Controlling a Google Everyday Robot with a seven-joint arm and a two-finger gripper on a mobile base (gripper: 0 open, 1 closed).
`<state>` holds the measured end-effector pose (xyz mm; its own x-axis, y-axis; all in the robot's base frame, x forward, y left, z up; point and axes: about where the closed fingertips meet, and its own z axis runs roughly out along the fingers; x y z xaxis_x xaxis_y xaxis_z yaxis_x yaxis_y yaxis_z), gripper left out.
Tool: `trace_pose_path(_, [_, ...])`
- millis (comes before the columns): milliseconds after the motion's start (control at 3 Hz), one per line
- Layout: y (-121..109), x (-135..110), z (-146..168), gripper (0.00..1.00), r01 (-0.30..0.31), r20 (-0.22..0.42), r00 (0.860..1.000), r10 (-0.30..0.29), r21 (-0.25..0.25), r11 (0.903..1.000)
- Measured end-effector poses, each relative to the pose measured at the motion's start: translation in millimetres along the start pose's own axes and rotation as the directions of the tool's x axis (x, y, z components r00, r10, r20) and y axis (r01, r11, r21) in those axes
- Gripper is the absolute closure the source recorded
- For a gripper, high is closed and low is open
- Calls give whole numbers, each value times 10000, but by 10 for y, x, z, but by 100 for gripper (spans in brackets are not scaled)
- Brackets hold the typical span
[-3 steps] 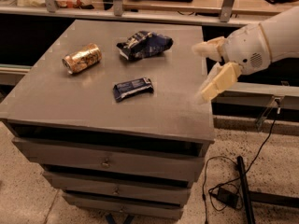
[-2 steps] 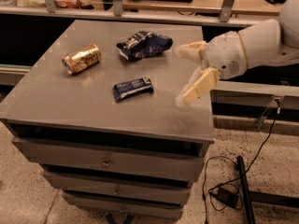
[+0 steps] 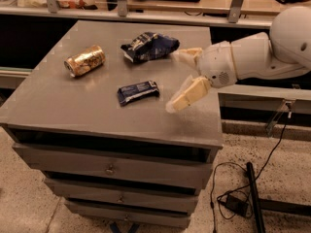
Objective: Move rxbar blueberry near blue chip bag
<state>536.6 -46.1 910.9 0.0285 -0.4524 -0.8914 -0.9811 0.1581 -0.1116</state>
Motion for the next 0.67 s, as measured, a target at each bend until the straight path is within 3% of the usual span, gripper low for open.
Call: trace_pose_path(667, [-135,97,137,0,-321,696,9971,310,153,9994])
